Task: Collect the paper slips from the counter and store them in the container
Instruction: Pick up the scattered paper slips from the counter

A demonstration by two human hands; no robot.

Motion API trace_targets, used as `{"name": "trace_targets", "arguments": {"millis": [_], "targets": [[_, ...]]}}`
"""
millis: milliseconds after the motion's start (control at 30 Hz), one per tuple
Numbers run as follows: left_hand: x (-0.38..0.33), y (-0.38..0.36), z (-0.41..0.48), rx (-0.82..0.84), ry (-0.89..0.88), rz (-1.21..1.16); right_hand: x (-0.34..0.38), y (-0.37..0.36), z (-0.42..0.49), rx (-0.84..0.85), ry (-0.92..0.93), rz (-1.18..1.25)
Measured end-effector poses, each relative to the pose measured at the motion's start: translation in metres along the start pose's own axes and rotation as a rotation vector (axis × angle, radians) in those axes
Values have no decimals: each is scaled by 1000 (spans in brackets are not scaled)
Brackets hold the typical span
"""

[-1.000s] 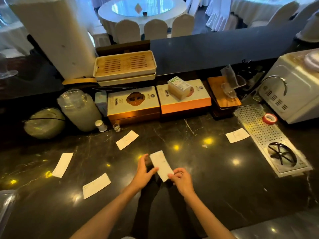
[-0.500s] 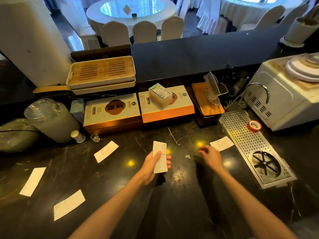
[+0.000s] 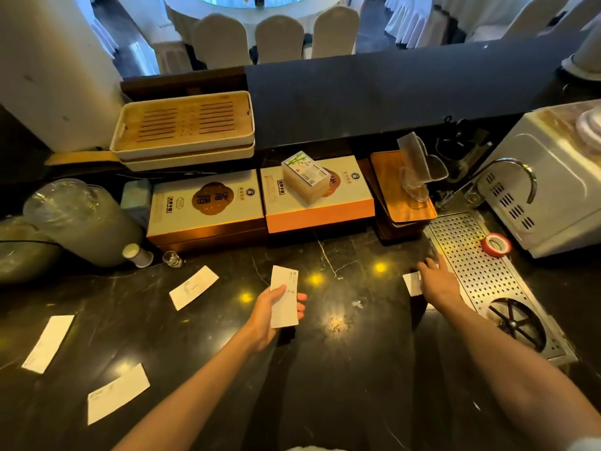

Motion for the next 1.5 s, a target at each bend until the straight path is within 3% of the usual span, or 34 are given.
{"name": "trace_targets", "arguments": {"millis": [200,300,533,733,967,1067,1200,1267,1367,1500], "targets": [[-3,21,-17,-74,-16,-9,3,-3,-11,-108,-41,-68],[-3,32,-33,-94,-36,-34,27,2,-29,-166,-30,13],[-3,74,-75,-213,-88,-1,186,0,-111,-38,28,1005],[-9,120,-125,-279,-144,-60,344,-10,-195,83,205,1298],[2,223,-194,-421,-187,1,467,-44,-272,219,235,1272],[16,270,-215,-522,-181,36,509,-61,-300,243,308,1187],[34,326,-238,-517,-171,-58,555,-86,-321,247,440,1042],[45,348,-247,-523,-153,-100,567,-99,-323,170,476,884],[58,384,-263,-564,-130,-125,580,-121,-324,35,549,455],[70,423,-285,-561,-97,-164,588,-146,-322,47,638,28]]}}
Point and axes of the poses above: each hand's wrist, its own z-axis towards the middle knuckle, its own y-axis out of the back of the hand, x = y × z, the point moved 2 cm from there along z, towards the middle knuckle, and after that the axes turned 8 degrees about z, right-handed, at the moved point
